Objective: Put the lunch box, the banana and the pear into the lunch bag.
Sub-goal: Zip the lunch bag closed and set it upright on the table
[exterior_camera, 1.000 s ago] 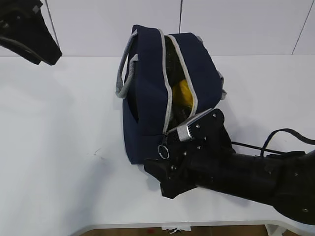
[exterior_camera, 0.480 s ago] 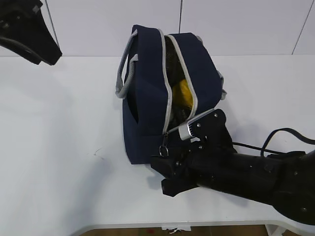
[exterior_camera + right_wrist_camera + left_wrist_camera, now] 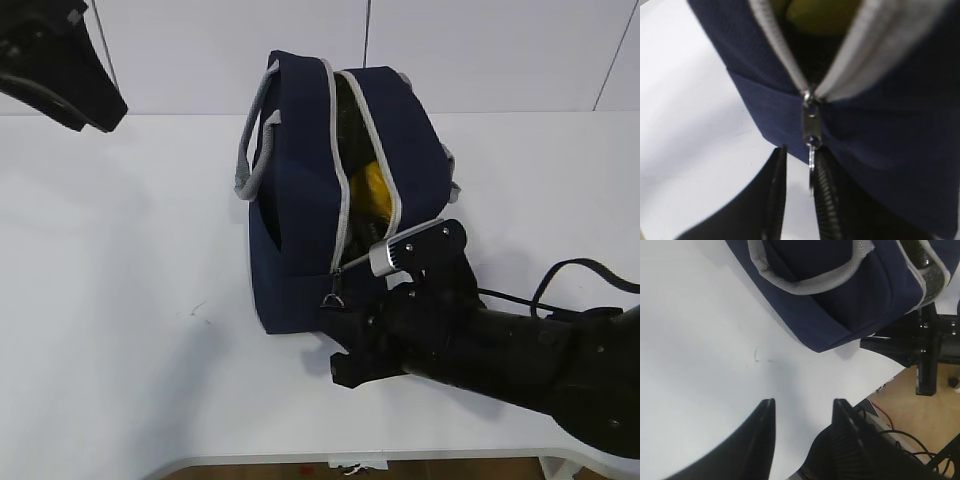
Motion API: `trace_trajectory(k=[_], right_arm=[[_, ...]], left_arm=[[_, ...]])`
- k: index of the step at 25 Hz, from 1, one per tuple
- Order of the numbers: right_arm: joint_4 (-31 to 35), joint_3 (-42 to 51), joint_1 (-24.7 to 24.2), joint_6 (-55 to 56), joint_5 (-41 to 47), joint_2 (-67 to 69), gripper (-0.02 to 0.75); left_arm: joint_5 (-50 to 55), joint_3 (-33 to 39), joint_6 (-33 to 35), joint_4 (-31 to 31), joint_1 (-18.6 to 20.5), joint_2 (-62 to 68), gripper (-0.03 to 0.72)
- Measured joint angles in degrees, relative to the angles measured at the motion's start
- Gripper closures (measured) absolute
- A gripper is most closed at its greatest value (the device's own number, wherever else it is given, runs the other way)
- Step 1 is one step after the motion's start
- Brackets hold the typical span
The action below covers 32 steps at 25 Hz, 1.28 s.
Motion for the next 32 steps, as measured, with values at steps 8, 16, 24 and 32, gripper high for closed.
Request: trace_trajectory(k=[8,16,24,32], right_arm=[[2.12,0.0,0.0,0.07,0.14,0.0,0.722],[2.18,0.0,0.0,0.07,2.23,-1.71,0.737],[2.0,0.0,0.0,0.07,9.17,-9.53,0.737],[2.0,-0.02,0.0,0.07,15.79,-19.33,0.737]], left_arm=[[0.0,0.0,0.0,-1.6,0.0,0.0,0.4],[0.0,0.0,0.0,-2.59,0.0,0.0,0.4],[0.0,0.0,0.0,-3.93,0.0,0.0,0.4],[0.0,0.0,0.0,-3.96,0.0,0.0,0.4]])
